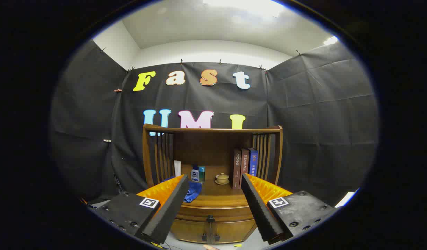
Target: Pull open the drawer, take out the items inside it, and place them on the countertop above the cabinet.
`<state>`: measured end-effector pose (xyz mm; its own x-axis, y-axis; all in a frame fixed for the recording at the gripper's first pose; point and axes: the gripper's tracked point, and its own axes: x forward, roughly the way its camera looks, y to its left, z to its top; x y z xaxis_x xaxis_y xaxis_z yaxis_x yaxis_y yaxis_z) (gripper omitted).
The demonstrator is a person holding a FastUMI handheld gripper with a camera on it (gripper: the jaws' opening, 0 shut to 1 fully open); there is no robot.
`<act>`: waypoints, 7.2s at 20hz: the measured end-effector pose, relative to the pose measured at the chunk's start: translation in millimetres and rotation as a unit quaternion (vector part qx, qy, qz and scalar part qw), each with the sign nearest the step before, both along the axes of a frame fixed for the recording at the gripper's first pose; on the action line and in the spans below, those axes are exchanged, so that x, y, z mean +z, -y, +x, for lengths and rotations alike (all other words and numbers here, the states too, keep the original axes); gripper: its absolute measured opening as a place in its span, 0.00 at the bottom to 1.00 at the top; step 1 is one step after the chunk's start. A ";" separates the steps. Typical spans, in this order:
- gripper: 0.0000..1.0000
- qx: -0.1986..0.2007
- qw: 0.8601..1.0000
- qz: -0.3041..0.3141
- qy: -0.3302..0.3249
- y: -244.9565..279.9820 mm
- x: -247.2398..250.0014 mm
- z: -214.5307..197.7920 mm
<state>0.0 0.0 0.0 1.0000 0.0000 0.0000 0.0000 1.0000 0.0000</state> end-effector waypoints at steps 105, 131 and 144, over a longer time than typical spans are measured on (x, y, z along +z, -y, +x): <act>0.42 -0.008 0.931 0.025 -0.364 -1.6 -362.0 -50.9; 0.95 -0.003 0.859 -0.019 -0.512 -2.2 -361.1 116.0; 0.24 -0.007 0.845 0.009 -0.535 2.5 -378.9 113.4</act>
